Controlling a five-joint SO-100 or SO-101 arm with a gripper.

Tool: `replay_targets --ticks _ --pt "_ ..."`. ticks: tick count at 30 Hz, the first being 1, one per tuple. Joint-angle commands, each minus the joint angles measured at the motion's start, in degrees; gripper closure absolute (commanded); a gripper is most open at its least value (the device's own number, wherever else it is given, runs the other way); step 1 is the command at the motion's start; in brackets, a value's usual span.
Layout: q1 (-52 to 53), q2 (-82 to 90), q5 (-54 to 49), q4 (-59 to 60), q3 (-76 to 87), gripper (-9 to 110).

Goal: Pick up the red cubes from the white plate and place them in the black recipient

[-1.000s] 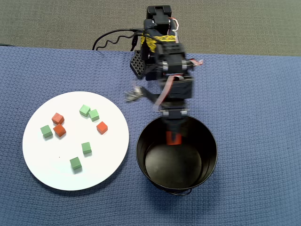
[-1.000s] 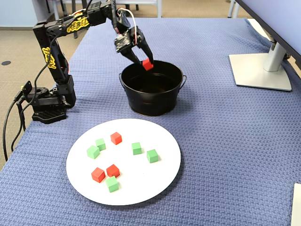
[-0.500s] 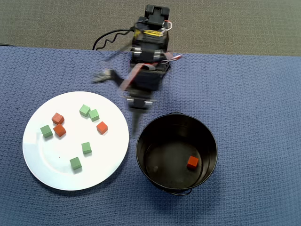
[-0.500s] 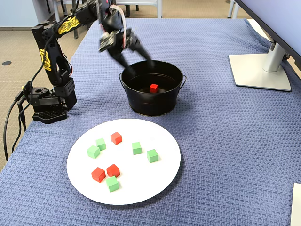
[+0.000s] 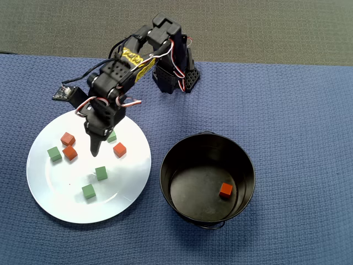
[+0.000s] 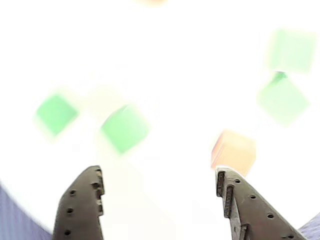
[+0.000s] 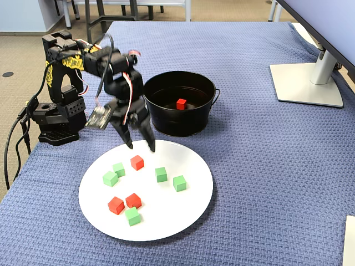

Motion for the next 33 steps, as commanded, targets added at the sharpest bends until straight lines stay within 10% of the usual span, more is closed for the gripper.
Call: replay_targets --ticks 1,33 --pt "1.1 -2.6 13.5 1.3 -2.6 85" --pt "-5.6 -1.1 14.5 -9.4 12.5 86"
